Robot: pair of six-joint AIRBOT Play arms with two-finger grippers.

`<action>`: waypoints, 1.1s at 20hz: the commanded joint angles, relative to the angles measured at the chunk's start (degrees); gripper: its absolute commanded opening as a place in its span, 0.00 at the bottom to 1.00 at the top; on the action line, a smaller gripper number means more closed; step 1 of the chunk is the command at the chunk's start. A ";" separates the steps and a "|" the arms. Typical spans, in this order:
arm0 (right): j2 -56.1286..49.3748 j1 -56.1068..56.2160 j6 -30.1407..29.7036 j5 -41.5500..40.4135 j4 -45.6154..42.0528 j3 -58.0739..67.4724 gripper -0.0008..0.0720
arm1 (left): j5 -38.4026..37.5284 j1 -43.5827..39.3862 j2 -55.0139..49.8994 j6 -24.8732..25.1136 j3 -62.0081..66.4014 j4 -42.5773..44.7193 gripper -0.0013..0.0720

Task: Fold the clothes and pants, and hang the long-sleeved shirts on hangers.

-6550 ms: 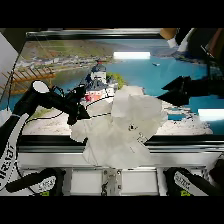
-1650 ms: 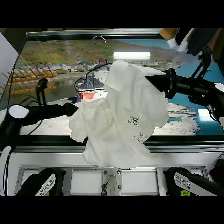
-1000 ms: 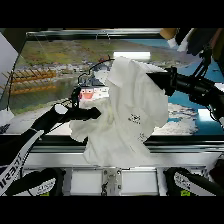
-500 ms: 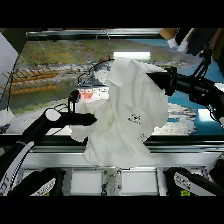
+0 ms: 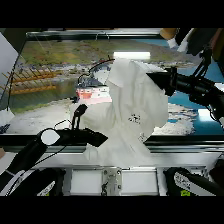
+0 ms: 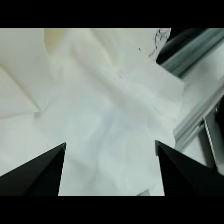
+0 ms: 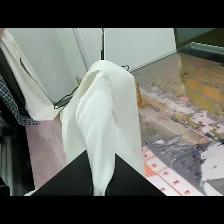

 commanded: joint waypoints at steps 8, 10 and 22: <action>-0.02 -0.02 0.02 0.02 -0.48 0.04 0.02 | 5.35 16.74 -18.36 -1.25 6.86 -0.74 0.83; -0.02 -0.02 0.02 0.02 -0.48 0.04 0.02 | 6.38 14.62 -25.00 -1.16 12.00 -0.74 0.83; -0.02 -0.02 0.02 0.04 -0.48 0.04 0.02 | 7.82 4.44 -42.84 -2.93 26.82 -0.63 0.82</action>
